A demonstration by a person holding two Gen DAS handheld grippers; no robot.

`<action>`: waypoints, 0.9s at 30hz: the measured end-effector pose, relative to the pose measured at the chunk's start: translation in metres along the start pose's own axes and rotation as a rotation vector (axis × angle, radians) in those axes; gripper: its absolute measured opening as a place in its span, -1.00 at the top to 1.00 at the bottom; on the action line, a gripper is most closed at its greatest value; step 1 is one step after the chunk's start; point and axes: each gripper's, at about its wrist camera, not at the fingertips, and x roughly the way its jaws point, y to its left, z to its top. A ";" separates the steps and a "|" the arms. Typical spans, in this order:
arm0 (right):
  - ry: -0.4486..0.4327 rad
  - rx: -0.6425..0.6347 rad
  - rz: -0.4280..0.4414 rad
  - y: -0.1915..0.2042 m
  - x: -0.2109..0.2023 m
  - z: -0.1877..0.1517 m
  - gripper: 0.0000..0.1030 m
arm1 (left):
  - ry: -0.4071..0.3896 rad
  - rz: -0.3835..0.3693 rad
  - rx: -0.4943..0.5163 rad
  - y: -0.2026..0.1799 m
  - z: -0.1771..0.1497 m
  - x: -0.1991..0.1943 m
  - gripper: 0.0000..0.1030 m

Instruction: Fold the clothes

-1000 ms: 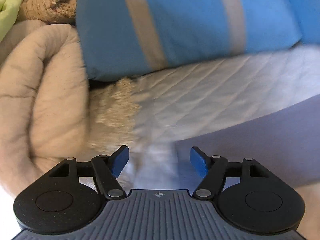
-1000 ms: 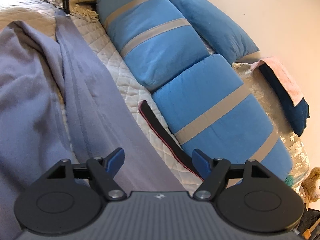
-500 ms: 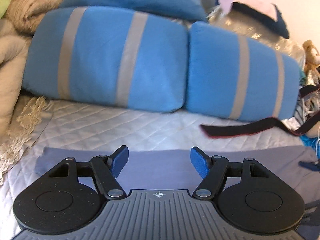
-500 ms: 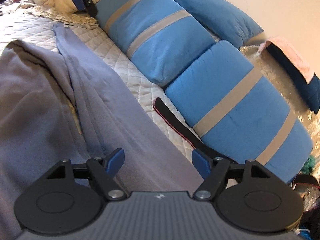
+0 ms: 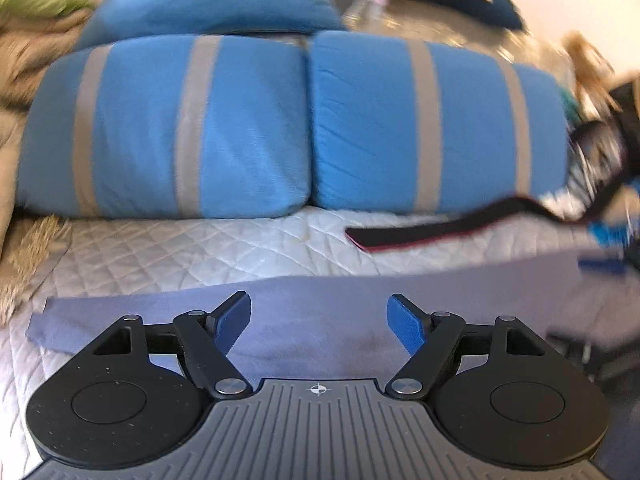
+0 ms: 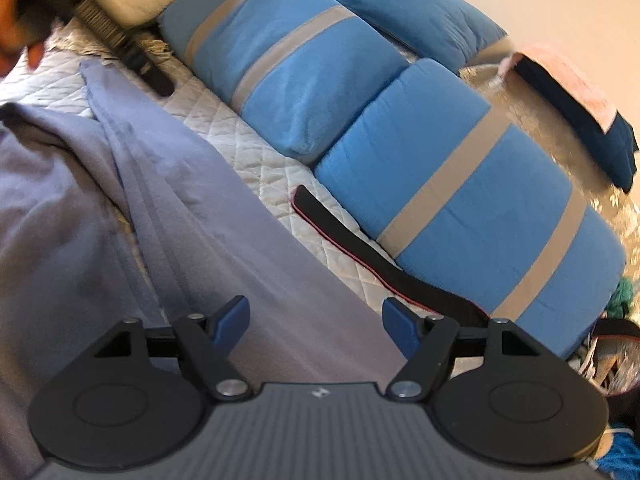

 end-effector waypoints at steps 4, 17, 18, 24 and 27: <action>0.028 0.048 -0.023 -0.010 0.004 -0.001 -0.58 | 0.004 0.002 0.272 -0.035 -0.011 0.001 -0.45; -0.003 0.054 0.093 -0.006 -0.002 0.002 -0.04 | 0.012 -0.026 0.490 -0.072 -0.024 0.008 -0.45; -0.008 0.047 0.116 -0.002 -0.003 0.003 0.04 | 0.013 -0.012 0.493 -0.073 -0.024 0.010 -0.45; -0.037 -0.037 0.214 0.021 -0.006 0.005 0.08 | 0.018 0.048 0.474 -0.070 -0.019 0.012 -0.45; -0.026 -0.063 0.235 0.031 0.001 0.006 0.08 | 0.024 0.053 0.442 -0.064 -0.015 0.010 -0.45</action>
